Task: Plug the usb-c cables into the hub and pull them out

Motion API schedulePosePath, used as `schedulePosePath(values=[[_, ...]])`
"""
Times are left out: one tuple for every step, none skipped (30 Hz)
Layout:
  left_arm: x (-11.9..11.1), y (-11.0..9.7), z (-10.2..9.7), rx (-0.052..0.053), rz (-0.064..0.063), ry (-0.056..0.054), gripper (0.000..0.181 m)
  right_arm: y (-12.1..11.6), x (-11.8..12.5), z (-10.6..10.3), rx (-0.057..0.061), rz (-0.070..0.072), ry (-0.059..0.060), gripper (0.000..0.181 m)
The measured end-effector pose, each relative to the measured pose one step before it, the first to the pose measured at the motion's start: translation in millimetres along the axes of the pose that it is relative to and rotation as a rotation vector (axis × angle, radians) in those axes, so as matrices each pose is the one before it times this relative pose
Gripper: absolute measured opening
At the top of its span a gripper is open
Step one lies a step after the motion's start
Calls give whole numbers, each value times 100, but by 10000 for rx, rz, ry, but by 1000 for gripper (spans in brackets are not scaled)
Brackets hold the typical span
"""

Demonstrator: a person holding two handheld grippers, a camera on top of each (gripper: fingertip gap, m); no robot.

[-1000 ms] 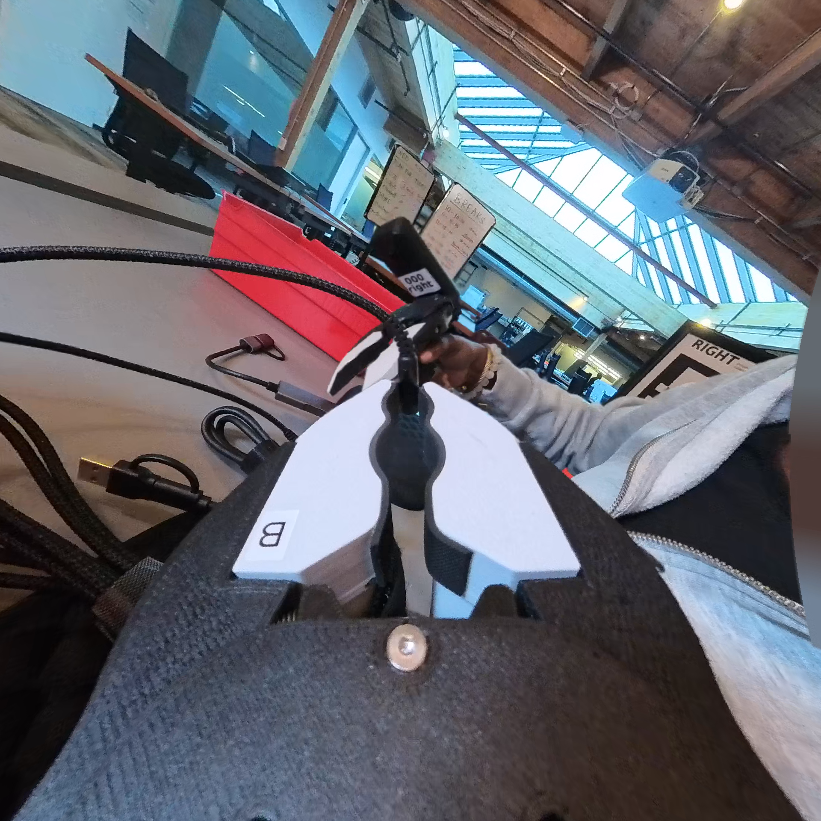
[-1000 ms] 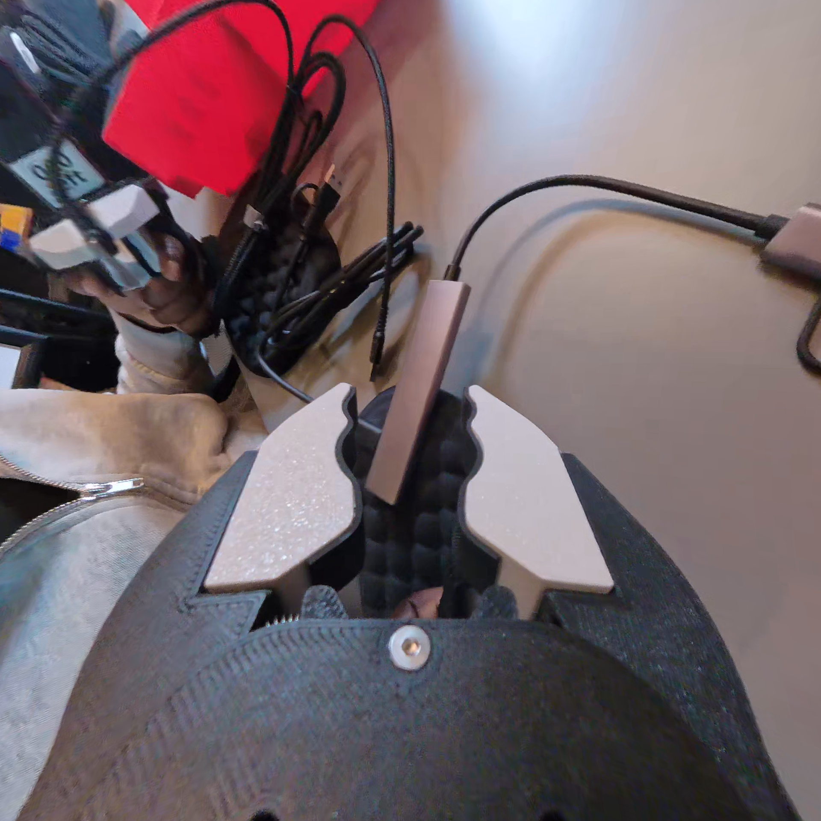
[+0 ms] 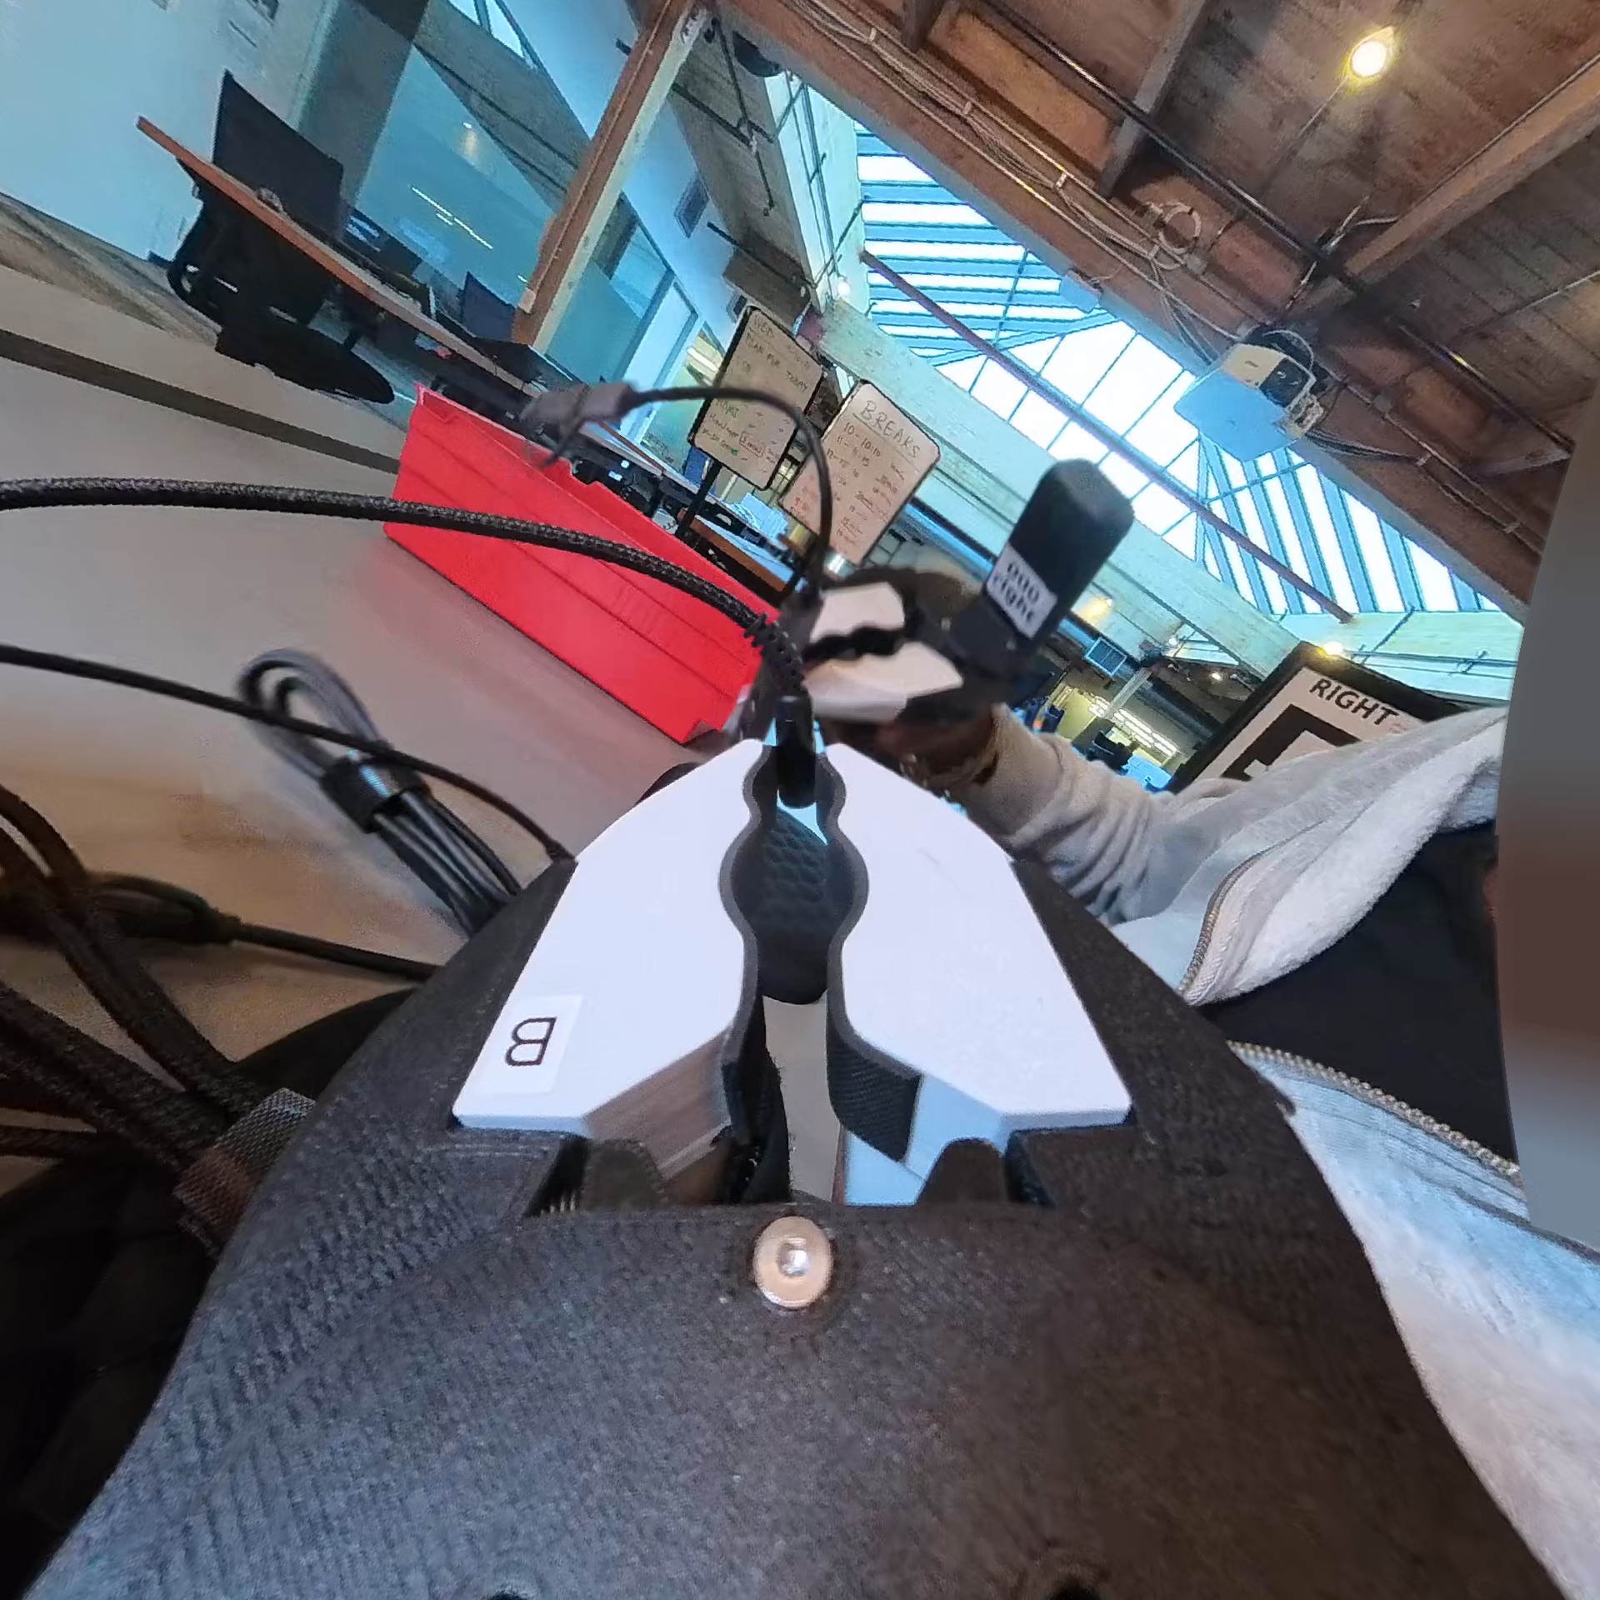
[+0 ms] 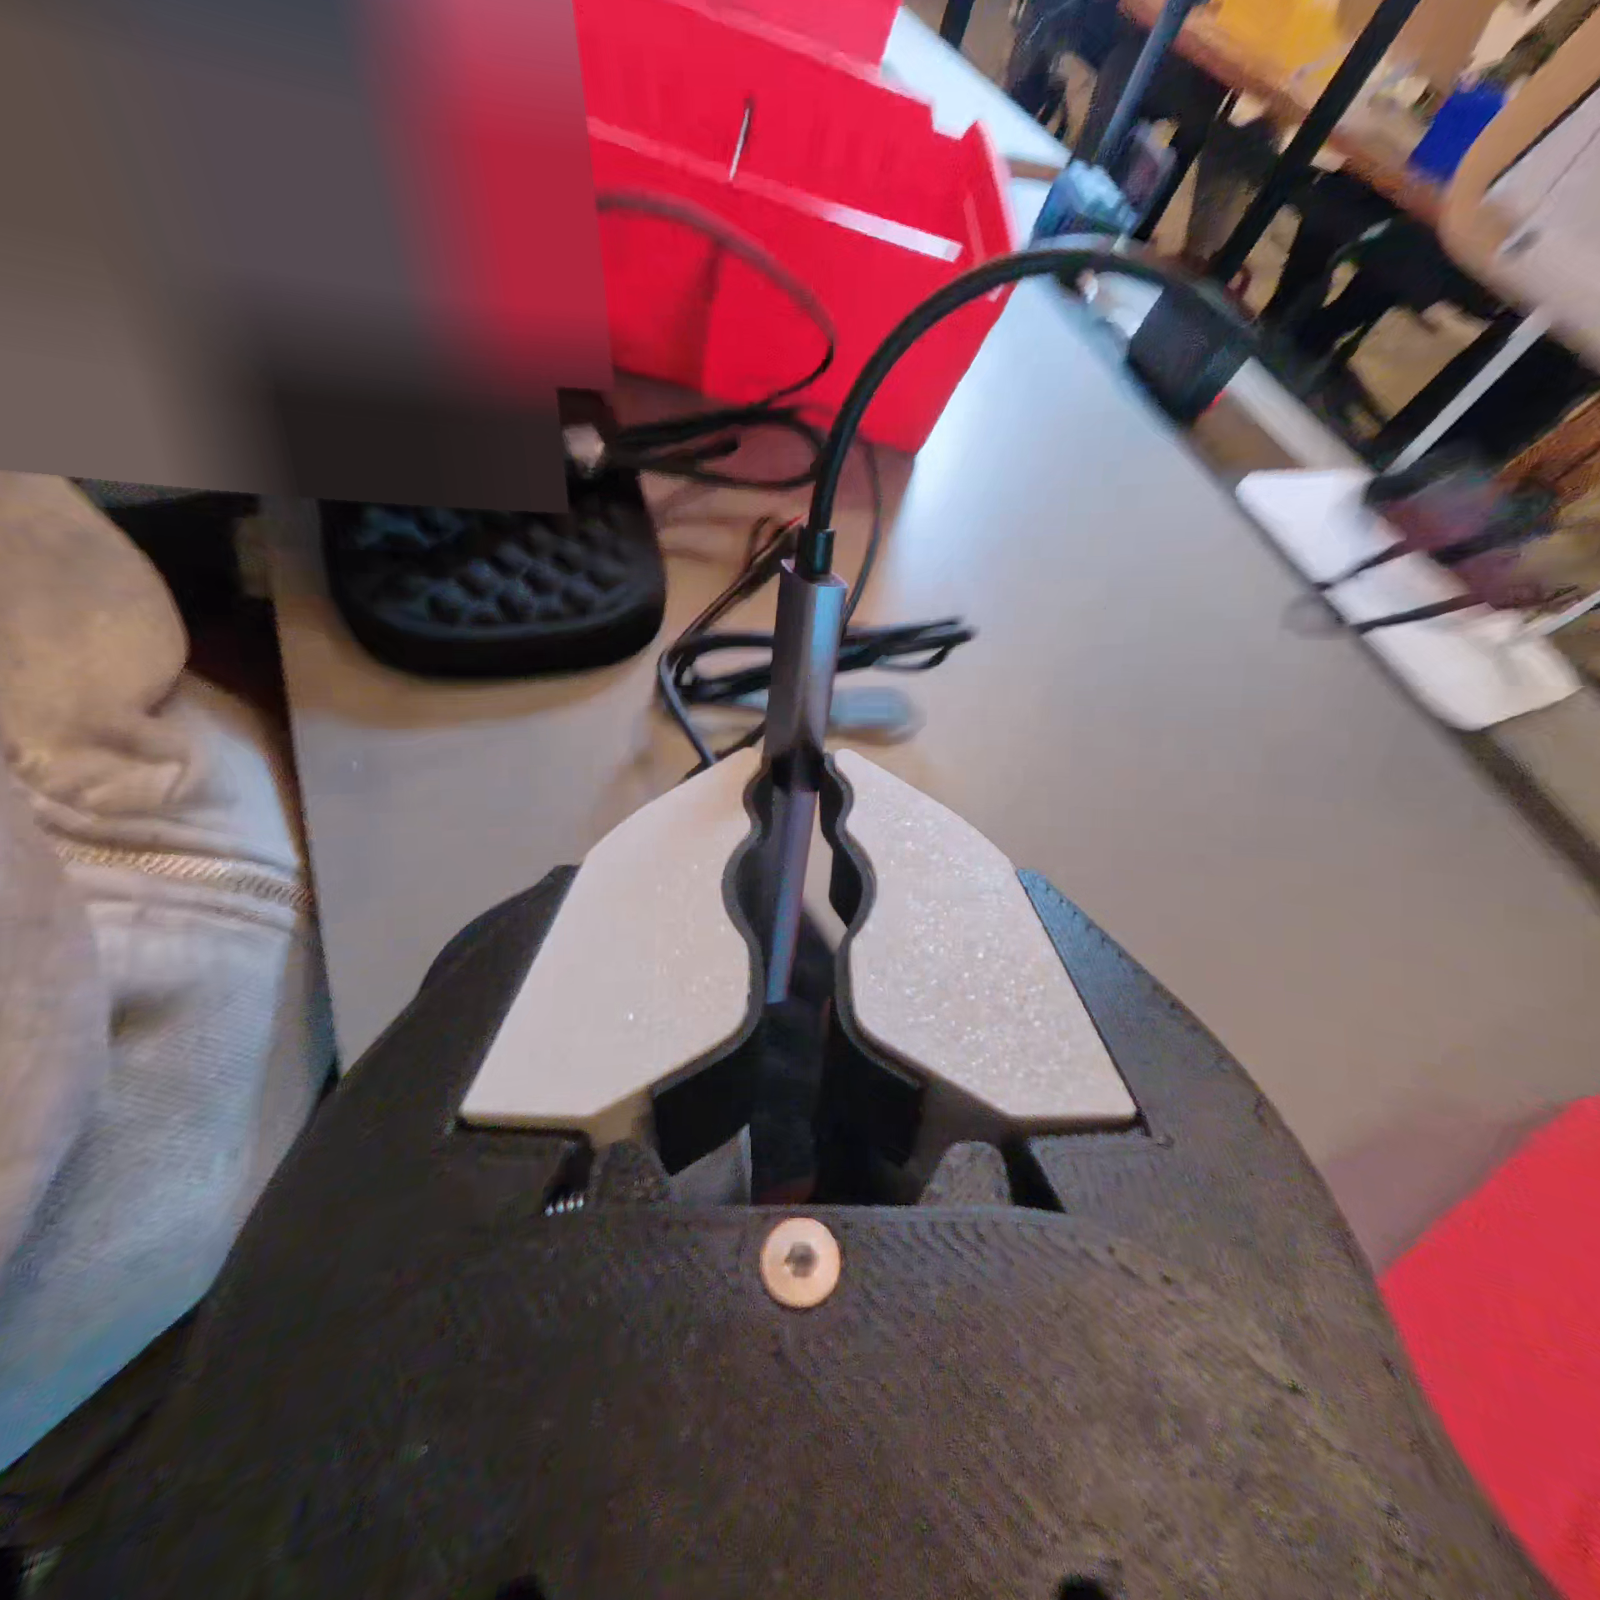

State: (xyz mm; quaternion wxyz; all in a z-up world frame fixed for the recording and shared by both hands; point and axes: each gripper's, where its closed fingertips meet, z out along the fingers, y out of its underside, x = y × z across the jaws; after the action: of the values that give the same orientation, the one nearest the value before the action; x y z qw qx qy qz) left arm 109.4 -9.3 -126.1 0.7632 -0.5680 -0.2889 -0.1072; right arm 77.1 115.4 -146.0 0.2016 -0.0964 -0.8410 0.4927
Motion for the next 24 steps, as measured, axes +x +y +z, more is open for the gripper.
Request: schedulePosePath(values=[[54, 15, -5, 1, 40, 17, 8, 1474, -676, 77, -90, 372, -116, 10], [38, 6, -3, 2, 41, 0, 8, 1311, -345, 82, 101, 462, -54, 10], [27, 19, 0, -2, 39, -17, 8, 163, -4, -263, 691, 483, -14, 9], [-17, 28, 18, -12, 34, -43, 8, 126, 347, -257, 327, 416, 85, 10], [-20, 54, 36, -38, 31, -44, 8, 113, 446, -131, 83, 318, 115, 10], [-24, 72, 64, -57, 19, -22, 8, 57, 106, -40, 28, 189, -88, 10], [-15, 72, 84, -66, 11, -14, 8, 59, -327, 57, -44, 86, -307, 9], [-23, 56, 62, -55, 6, -15, 8, 189, -563, 151, -232, 94, -452, 9], [-5, 30, 25, -24, 8, -3, 8, 407, -400, 248, -454, 246, -389, 10], [4, -5, -6, 12, 7, 7, 8, 305, -66, 251, -366, 276, -188, 11], [12, -28, -24, 28, -3, 16, 8, -43, 159, 172, -32, 144, -8, 10], [20, -43, -45, 35, -17, 29, 8, 9, 253, 165, -10, 61, 63, 10], [0, -43, -30, 32, -30, 27, 8, 391, 261, 246, -250, 82, 65, 10], [8, -36, -37, 25, -27, 24, 8, 845, 264, 325, -522, 9, 91, 10], [11, -16, -19, 17, -8, 17, 8, 926, 260, 347, -545, -75, 150, 10], [36, 1, -12, 0, 5, 26, 8, 410, 150, 203, -244, -12, 105, 10], [16, 24, 9, -14, 6, 13, 8, -60, 1, -32, -3, 70, -54, 10], [-2, 2, -1, -5, 3, 6, 8, -56, 89, -32, -16, 197, -37, 9], [-4, -16, 0, 16, -7, -2, 8, -87, 175, 31, 59, 511, -22, 9], [-43, -47, -13, 35, -20, -24, 8, -412, 126, 21, 314, 890, -134, 9], [-111, -157, -30, 97, -23, -101, 8, -1046, -117, -38, 695, 1323, -392, 9], [-163, -245, -25, 157, 0, -196, 8, -1654, -438, -71, 1030, 1668, -651, 9], [-96, -213, 9, 141, 41, -207, 8, -1762, -599, 72, 1111, 1729, -682, 9], [-13, -253, 103, 185, -18, -218, 8, -1420, -679, 319, 977, 1462, -637, 8]])
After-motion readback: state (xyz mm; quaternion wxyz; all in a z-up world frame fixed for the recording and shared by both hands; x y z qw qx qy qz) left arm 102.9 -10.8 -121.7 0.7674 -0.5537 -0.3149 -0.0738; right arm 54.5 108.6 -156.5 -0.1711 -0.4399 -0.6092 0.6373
